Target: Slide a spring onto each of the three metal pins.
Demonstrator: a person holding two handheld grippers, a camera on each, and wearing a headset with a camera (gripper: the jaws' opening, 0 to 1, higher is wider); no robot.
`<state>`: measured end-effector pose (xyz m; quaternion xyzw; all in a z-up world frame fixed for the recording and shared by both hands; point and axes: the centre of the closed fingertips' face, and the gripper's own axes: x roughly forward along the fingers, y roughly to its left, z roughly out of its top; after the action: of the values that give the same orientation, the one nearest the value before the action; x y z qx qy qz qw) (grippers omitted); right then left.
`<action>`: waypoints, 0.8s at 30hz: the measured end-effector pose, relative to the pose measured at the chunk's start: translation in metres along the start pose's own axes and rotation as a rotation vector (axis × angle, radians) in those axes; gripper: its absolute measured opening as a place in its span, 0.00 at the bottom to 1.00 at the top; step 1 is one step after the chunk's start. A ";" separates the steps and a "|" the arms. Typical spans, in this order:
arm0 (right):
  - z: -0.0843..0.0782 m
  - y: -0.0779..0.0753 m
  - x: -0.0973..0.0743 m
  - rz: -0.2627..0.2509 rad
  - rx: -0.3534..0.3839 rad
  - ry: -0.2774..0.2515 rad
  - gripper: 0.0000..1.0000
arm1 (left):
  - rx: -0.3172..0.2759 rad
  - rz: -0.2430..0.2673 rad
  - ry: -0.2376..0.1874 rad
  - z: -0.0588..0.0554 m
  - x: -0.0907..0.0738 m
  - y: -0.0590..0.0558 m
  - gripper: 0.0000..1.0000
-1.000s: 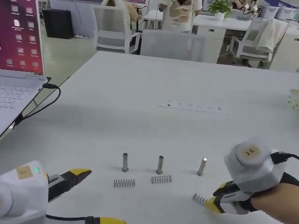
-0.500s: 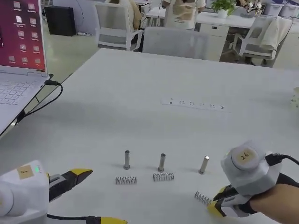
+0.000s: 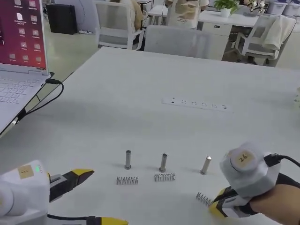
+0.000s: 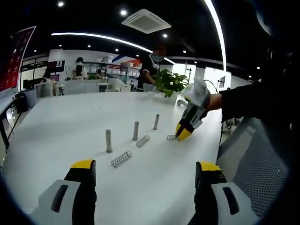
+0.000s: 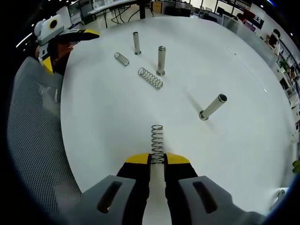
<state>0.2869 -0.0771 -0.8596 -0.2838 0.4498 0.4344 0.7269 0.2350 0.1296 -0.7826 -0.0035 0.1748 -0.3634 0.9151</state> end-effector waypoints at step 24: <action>0.019 0.022 -0.020 0.068 -0.069 -0.049 0.08 | 0.041 -0.065 0.023 0.004 0.005 -0.017 0.80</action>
<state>0.2704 -0.0591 -0.8340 -0.2826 0.4261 0.4808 0.7123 0.2282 0.1138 -0.7782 0.0137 0.1775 -0.3964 0.9007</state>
